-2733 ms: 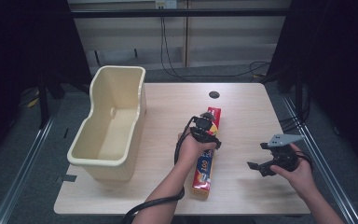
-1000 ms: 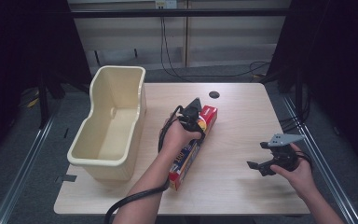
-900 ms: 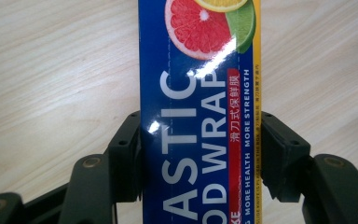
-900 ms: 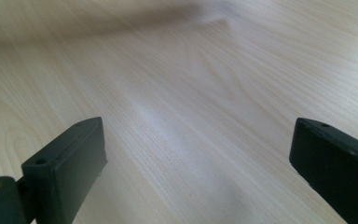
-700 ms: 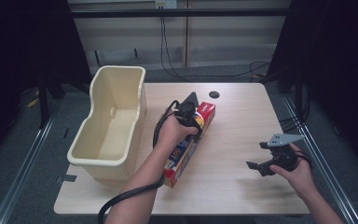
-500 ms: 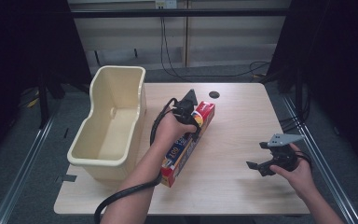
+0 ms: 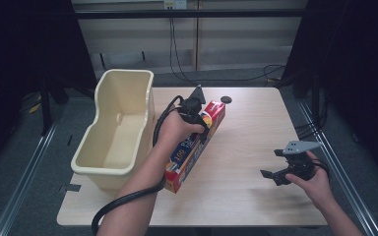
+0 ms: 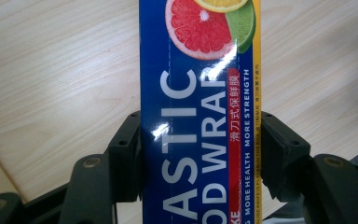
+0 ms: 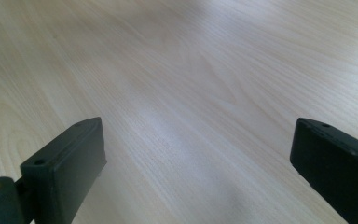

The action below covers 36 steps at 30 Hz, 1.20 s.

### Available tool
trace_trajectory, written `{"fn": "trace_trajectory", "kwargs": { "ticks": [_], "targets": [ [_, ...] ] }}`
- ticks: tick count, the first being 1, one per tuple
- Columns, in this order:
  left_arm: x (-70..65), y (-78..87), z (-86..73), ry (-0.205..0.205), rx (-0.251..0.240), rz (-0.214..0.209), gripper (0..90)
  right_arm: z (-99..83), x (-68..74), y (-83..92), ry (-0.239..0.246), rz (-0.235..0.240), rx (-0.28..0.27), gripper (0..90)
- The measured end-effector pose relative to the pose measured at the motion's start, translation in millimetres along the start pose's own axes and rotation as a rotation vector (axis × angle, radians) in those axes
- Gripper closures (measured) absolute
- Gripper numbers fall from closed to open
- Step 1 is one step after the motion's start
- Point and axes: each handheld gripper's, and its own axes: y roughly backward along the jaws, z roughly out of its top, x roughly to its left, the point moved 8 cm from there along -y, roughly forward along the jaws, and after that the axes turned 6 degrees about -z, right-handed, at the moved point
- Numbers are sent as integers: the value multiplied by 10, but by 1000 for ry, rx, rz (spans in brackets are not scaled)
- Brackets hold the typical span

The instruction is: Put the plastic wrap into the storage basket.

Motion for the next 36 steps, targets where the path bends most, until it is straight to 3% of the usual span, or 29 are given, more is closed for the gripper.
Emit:
{"fn": "trace_trajectory", "kwargs": {
  "ticks": [6, 8, 18, 36],
  "targets": [
    [42, 110, -15, 35, -9, -3, 414, 4, 4, -1, -2, 3, 2, 30],
    [60, 155, -20, 15, -6, 6, 414, 0, 11, -4, -3, 6, 6, 30],
    [98, 326, -32, 42, -24, -11, 415, -3, 6, -7, 1, 1, 5, 30],
    [171, 662, -77, 70, -36, 8, 414, 5, 7, 3, -2, 2, 5, 30]
  ]
}}
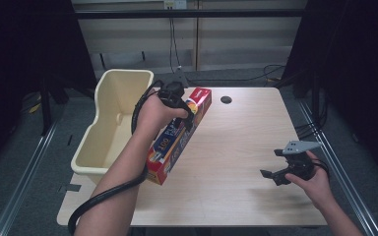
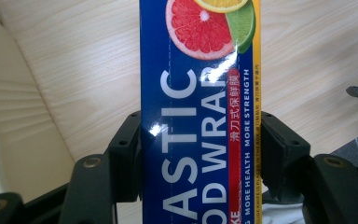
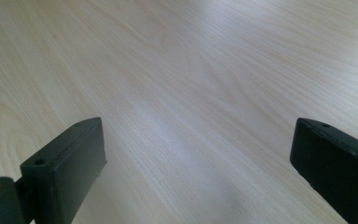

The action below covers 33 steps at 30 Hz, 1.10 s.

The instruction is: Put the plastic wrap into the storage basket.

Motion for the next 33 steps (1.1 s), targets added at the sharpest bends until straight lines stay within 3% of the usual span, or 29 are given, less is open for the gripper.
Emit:
{"fn": "trace_trajectory", "kwargs": {
  "ticks": [33],
  "targets": [
    [272, 529, -68, 95, -33, 26, 415, 19, -17, 10, -7, -10, -15, 32]
  ]
}}
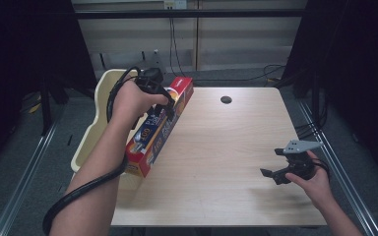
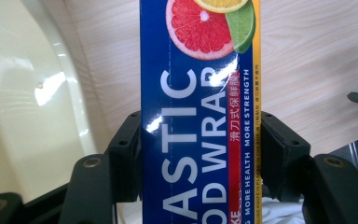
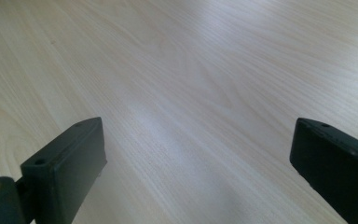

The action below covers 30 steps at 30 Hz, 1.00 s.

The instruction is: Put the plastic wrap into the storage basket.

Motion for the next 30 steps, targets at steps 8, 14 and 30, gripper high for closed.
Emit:
{"fn": "trace_trajectory", "kwargs": {
  "ticks": [8, 14, 30],
  "targets": [
    [79, 121, -22, 19, -8, 8, 414, 1, 6, 3, -1, 3, 2, 31],
    [115, 215, -34, 33, -17, 0, 414, -5, 20, -10, 8, 8, 6, 31],
    [310, 415, -127, 83, -45, 23, 414, -1, 20, -9, 9, 5, 3, 31]
  ]
}}
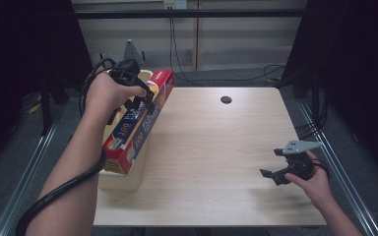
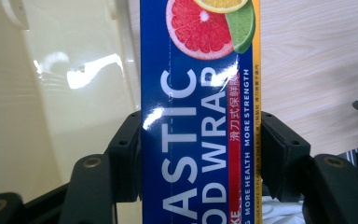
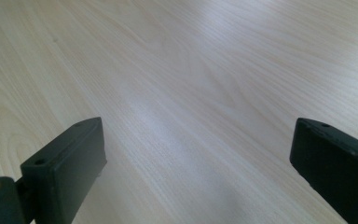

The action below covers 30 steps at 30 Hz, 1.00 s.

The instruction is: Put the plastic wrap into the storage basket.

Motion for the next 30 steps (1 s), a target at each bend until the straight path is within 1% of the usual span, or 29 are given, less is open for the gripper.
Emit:
{"fn": "trace_trajectory", "kwargs": {
  "ticks": [1, 2, 6, 9, 10, 11, 16, 18, 22, 28, 30],
  "targets": [
    [21, 12, -6, -3, 1, 4, 414, -1, 0, 0, 0, 0, 1, 32],
    [30, 22, -11, 4, -2, -1, 414, -2, 1, 1, -2, 0, 4, 31],
    [86, 92, -22, 11, -8, 5, 414, -1, 2, -5, -2, 0, 3, 32],
    [115, 140, -25, 25, -18, 3, 414, 1, 4, -7, -1, 3, 4, 31],
    [131, 159, -28, 20, -20, 9, 413, 2, 5, -7, 0, 5, 3, 31],
    [137, 167, -31, 25, -23, 14, 413, 3, 4, -7, -1, 1, 2, 31],
    [193, 212, -54, 36, -30, 15, 413, 3, 6, -11, 0, 2, 2, 31],
    [215, 230, -60, 43, -35, 16, 414, 2, 5, -10, 2, -5, 4, 31],
    [246, 266, -75, 55, -40, 19, 413, 3, 5, -14, 1, 0, 3, 32],
    [298, 321, -98, 60, -46, 33, 413, 3, 5, -12, 1, -1, 3, 32],
    [316, 331, -110, 68, -48, 34, 413, 3, 3, -11, 2, -5, 5, 32]
  ]
}}
